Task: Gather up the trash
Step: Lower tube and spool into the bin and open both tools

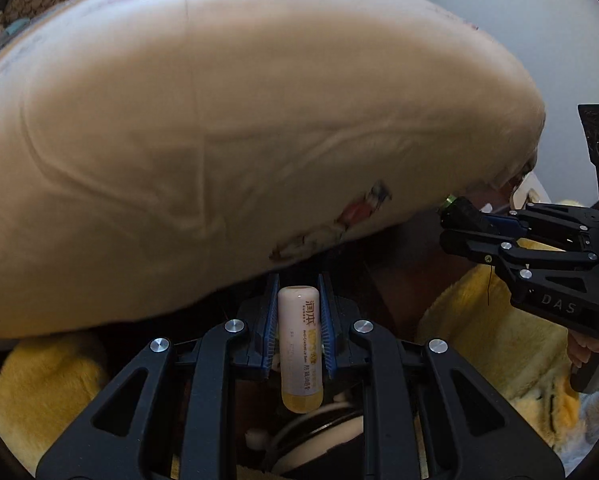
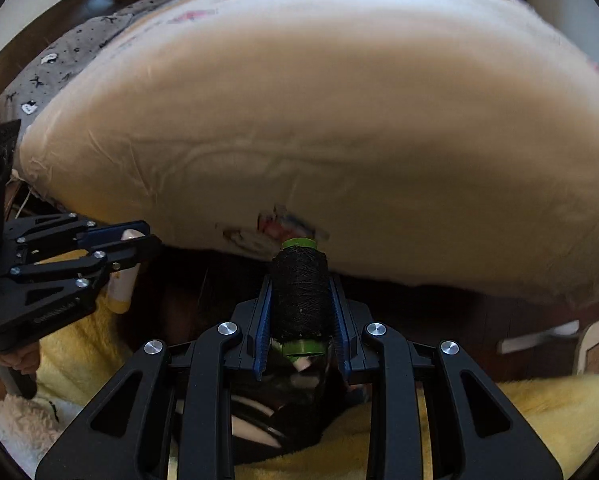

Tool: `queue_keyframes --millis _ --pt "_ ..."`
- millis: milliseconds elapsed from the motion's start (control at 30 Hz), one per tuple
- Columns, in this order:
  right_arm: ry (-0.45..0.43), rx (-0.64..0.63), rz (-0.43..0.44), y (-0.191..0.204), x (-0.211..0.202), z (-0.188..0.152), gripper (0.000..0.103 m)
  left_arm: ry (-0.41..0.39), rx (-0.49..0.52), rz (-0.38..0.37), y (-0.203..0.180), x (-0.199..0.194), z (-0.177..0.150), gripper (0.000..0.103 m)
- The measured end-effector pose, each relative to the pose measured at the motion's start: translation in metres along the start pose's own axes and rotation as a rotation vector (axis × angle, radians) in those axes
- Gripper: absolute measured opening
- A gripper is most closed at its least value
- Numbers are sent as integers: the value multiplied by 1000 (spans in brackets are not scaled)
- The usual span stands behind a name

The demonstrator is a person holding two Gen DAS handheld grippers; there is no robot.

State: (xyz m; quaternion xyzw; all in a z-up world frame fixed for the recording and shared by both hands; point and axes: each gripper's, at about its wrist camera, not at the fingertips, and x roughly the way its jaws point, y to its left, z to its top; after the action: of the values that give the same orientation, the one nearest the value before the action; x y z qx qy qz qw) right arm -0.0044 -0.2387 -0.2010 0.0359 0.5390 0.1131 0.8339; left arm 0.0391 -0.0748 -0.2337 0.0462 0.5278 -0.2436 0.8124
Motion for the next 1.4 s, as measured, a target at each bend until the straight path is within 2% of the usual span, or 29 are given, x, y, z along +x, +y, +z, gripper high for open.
queue_keyframes --millis 133,433,667,733,767,800,867,1000,1133,1300,1400 --pt "75 28 24 3 27 -14 27 71 -19 -1 4 31 -13 18" --pt "179 97 72 0 71 -18 27 186 -64 -30 12 79 -35 18" --pt "214 124 83 -2 83 -23 30 246 -92 -40 17 99 -38 18" --pt "219 129 83 -3 83 -23 32 244 -103 -29 22 98 -39 19" --pt "220 136 81 -4 84 -23 35 245 -107 -25 23 100 -38 24" --pt "220 146 79 -5 83 -24 44 245 -111 -20 19 101 -38 30" --pt "216 165 81 -11 83 -23 54 241 -116 -10 22 98 -40 33" --pt "198 191 85 -16 78 -23 55 234 -129 12 28 94 -43 41" --pt "173 210 98 -22 70 -21 61 198 -155 31 38 79 -40 50" --pt "97 214 94 -27 42 -7 67 111 -142 71 45 43 -27 63" --pt "38 185 70 -22 19 5 69 50 -132 86 51 14 -18 67"
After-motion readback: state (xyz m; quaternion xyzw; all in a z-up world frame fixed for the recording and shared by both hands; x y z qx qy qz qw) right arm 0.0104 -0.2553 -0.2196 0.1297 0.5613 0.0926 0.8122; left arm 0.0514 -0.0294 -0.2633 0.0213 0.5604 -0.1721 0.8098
